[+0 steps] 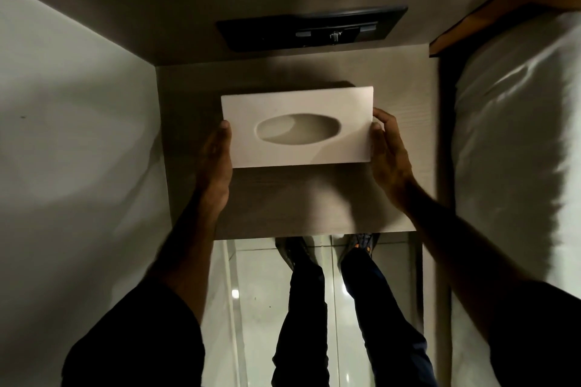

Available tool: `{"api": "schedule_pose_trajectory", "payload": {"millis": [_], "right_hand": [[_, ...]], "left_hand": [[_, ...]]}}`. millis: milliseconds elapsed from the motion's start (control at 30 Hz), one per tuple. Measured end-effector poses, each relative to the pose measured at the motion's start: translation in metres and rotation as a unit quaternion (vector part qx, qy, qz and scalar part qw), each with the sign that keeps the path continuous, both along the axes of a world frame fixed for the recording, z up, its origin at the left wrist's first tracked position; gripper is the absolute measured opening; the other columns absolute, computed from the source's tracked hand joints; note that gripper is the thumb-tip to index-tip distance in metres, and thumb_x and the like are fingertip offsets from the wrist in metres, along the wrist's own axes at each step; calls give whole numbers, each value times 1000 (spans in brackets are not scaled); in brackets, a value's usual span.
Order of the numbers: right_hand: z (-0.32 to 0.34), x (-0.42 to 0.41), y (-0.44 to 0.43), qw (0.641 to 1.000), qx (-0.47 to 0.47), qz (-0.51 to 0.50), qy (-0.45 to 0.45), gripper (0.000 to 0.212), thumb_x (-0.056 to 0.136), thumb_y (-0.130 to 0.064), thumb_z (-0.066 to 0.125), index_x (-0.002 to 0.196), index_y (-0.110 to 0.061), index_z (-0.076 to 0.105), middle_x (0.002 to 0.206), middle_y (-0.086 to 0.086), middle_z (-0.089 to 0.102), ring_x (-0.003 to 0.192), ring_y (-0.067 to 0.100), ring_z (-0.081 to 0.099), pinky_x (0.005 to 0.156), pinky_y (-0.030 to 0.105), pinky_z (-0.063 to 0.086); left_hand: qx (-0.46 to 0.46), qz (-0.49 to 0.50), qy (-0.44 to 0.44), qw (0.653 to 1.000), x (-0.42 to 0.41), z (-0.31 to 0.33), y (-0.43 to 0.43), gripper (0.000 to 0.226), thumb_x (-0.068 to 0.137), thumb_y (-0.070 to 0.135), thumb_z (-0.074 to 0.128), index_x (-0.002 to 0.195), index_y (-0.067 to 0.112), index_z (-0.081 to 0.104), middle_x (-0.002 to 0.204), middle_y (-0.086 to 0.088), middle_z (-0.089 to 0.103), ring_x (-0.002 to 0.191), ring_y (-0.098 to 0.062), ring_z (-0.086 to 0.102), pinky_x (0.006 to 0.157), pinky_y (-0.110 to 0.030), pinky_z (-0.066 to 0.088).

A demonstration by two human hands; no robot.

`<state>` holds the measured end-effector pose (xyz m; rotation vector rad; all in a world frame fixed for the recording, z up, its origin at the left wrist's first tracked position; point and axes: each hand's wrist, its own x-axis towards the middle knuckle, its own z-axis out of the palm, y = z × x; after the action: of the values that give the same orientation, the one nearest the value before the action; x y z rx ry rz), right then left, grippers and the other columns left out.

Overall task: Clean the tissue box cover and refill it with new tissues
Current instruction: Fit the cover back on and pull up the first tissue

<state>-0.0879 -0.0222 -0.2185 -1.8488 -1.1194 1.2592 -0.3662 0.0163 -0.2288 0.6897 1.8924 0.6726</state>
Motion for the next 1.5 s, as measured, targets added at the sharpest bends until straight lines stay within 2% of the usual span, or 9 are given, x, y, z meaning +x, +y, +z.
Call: {"api": "schedule_pose_trajectory", "payload": {"millis": [133, 300, 467, 567, 733, 967, 1167, 1333, 1500], "right_hand": [[-1, -5, 5, 999, -7, 6, -32, 41, 108, -29, 30, 147, -16, 35, 128, 5, 55, 101, 15, 62, 83, 40, 59], [-7, -6, 14, 998, -13, 16, -52, 43, 108, -29, 30, 148, -13, 33, 129, 15, 58, 94, 15, 60, 68, 16, 51], [-7, -7, 14, 997, -7, 23, -68, 42, 108, -26, 30, 147, -11, 32, 127, 16, 59, 88, 9, 59, 59, 4, 48], [-7, -9, 14, 997, 3, 22, -77, 42, 108, -25, 30, 147, -10, 32, 128, 14, 58, 89, 7, 59, 62, 5, 49], [-9, -11, 16, 994, 8, 20, -103, 41, 108, -25, 29, 146, -8, 35, 123, 14, 60, 91, 18, 59, 57, 1, 42], [-10, -10, 17, 993, -6, 40, -109, 42, 108, -24, 29, 146, -7, 32, 122, 13, 58, 90, 17, 60, 58, 8, 45], [-13, -12, 13, 991, -11, 45, -128, 43, 108, -27, 29, 147, -9, 31, 115, 1, 53, 79, 8, 56, 52, 3, 43], [-19, -10, 15, 987, -25, 41, -152, 42, 108, -29, 31, 145, -11, 35, 125, 13, 59, 87, 16, 57, 52, 4, 39], [-10, -6, 22, 990, -60, -11, -128, 41, 104, -30, 45, 143, -17, 47, 136, 10, 58, 115, 27, 58, 88, 34, 50]], "left_hand": [[-21, -9, -15, 1000, -2, -6, 0, 44, 87, 63, 51, 117, 33, 62, 117, 6, 66, 110, -15, 61, 89, -34, 52], [-39, 17, 13, 999, 1, -8, 10, 32, 84, 67, 53, 102, 42, 61, 96, 24, 59, 93, 0, 53, 68, -16, 37], [-49, 18, 24, 998, -1, -15, 11, 60, 80, 74, 49, 126, 36, 56, 110, 17, 49, 103, -5, 43, 83, -29, 35], [-56, 7, 28, 998, -1, -16, 15, 62, 80, 76, 47, 125, 36, 56, 106, 17, 52, 101, -6, 48, 84, -31, 38], [-68, 4, 51, 996, 1, -16, 20, 55, 82, 74, 46, 121, 36, 55, 82, 28, 42, 74, 7, 38, 58, -19, 27], [-58, 1, 56, 997, 2, -14, 19, 42, 86, 67, 49, 112, 35, 57, 81, 28, 45, 74, 7, 42, 59, -15, 29], [-43, -19, 70, 996, 1, -21, 15, 59, 88, 64, 48, 130, 24, 55, 96, 19, 48, 94, -3, 45, 73, -20, 35], [-45, -3, 51, 998, 0, -25, 15, 60, 86, 65, 51, 129, 25, 55, 95, 20, 48, 92, -3, 44, 69, -16, 34], [-36, 3, 47, 998, 1, -26, 17, 56, 86, 65, 51, 128, 27, 56, 95, 20, 48, 94, -3, 44, 71, -17, 34]]}}
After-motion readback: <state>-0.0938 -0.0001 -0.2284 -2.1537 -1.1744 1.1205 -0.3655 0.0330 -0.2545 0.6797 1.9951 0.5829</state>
